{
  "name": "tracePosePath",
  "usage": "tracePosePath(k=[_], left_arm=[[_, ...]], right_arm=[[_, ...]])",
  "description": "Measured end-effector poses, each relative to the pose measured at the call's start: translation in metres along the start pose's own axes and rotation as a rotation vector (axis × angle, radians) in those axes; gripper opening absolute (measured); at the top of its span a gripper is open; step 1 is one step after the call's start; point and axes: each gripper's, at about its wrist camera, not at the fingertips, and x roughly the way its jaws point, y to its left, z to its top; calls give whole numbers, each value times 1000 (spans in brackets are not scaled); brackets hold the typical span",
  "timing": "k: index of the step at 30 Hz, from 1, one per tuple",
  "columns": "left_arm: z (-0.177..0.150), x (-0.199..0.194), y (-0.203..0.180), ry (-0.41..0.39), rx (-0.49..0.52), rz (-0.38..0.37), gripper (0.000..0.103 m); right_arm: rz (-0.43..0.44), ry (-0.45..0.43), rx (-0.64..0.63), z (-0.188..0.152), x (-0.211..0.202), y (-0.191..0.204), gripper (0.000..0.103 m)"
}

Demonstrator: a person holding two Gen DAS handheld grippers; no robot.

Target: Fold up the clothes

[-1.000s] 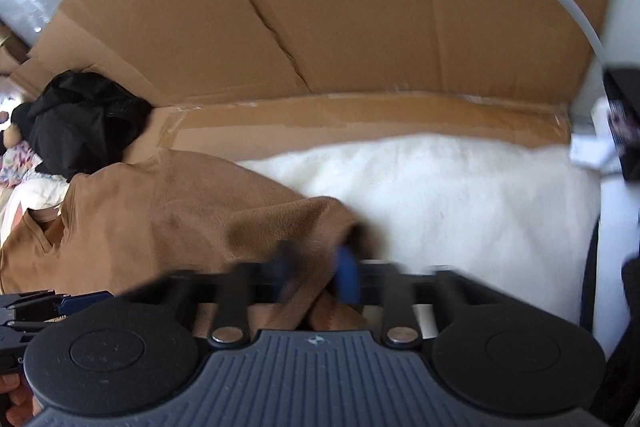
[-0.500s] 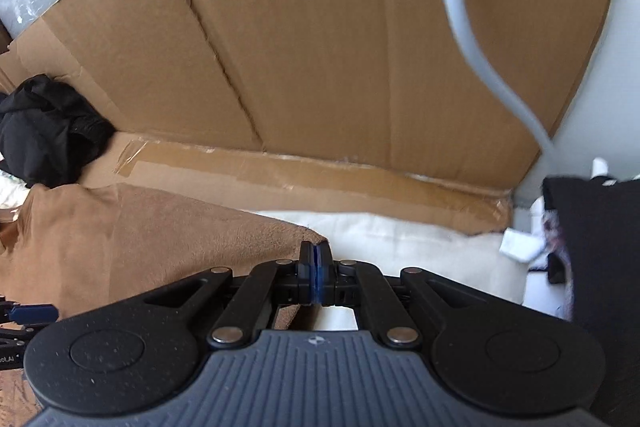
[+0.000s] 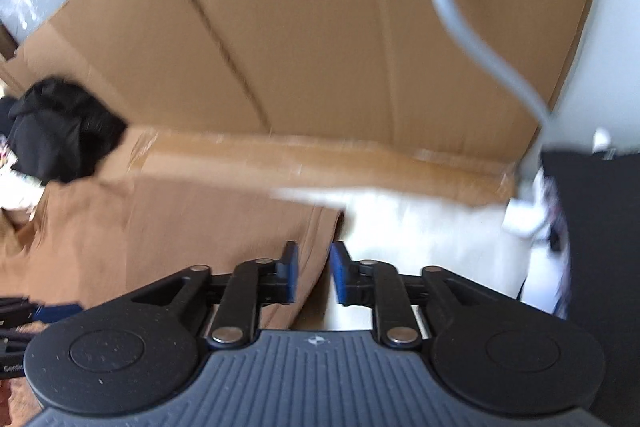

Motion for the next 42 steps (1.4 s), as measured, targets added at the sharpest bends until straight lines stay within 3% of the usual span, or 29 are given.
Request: tracePosePath(k=[6, 8, 10, 17, 21, 25, 30, 42], left_arm=[[-1, 5, -26, 7, 67, -13, 45], [-1, 10, -32, 15, 77, -22, 45], [-1, 14, -37, 19, 89, -25, 45], [-4, 23, -57, 15, 134, -46, 45], [-6, 25, -67, 17, 155, -66, 45], [-7, 32, -75, 27, 165, -86, 45], [-7, 39, -83, 32, 165, -116, 45], [-13, 52, -98, 35, 238, -145, 40]], right_arm=[[61, 95, 9, -15, 7, 2, 34], [63, 106, -21, -21, 9, 8, 29], [60, 112, -61, -26, 11, 13, 7], [17, 65, -110, -24, 1, 11, 5], [0, 84, -84, -21, 5, 10, 10], [-15, 68, -69, -19, 3, 7, 30], [-38, -3, -19, -8, 0, -3, 44], [-32, -42, -9, 9, 19, -11, 44]])
